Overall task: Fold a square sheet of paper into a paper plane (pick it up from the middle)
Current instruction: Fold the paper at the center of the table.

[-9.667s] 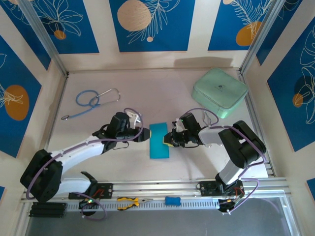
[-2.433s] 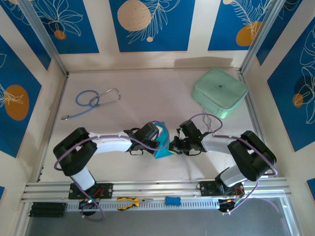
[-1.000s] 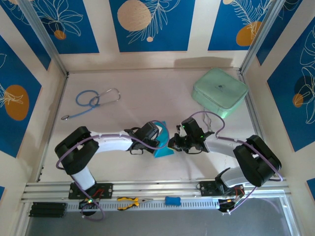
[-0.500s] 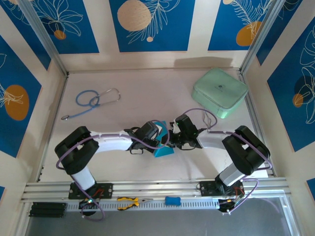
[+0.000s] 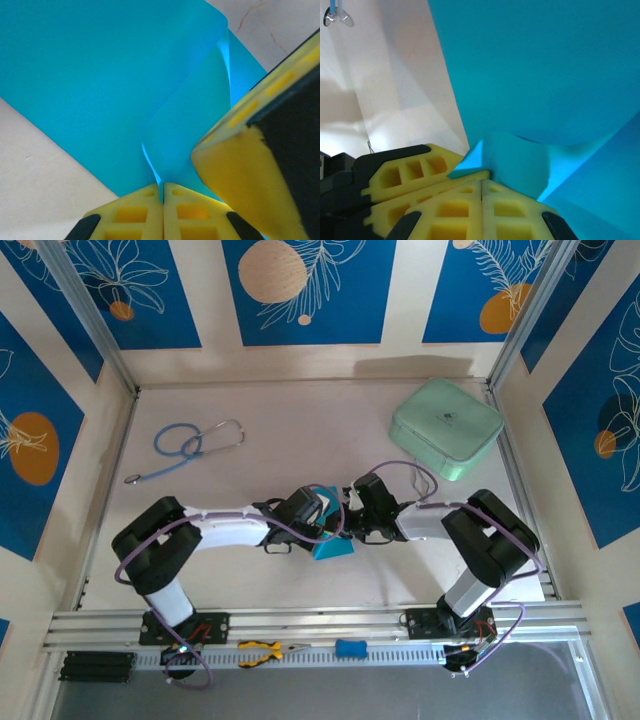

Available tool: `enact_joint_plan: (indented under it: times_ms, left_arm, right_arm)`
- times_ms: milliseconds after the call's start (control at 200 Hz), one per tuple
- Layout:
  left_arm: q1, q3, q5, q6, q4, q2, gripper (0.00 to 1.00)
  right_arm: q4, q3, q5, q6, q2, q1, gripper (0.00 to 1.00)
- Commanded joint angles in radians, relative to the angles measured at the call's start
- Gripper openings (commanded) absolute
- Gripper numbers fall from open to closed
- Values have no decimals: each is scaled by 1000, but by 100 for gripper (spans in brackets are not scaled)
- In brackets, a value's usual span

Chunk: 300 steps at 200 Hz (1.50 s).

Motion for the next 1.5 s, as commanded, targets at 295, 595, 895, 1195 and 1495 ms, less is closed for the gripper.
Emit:
enact_joint_plan:
  times_ms: [295, 595, 895, 1195, 1495]
  left_arm:
    - [16, -2, 21, 6, -8, 26, 9]
    - [17, -5, 20, 8, -16, 26, 9]
    - [18, -6, 23, 10, -19, 25, 9]
    - [18, -3, 24, 13, -24, 29, 9]
    - [18, -2, 25, 15, -34, 27, 9]
  right_arm:
    - [61, -80, 27, 39, 62, 7, 0]
    - [-87, -4, 39, -20, -73, -24, 0]
    - [-93, 22, 31, -26, 4, -63, 0]
    - [-116, 4, 44, -11, 39, -79, 0]
    - [-158, 74, -2, -64, -32, -99, 1]
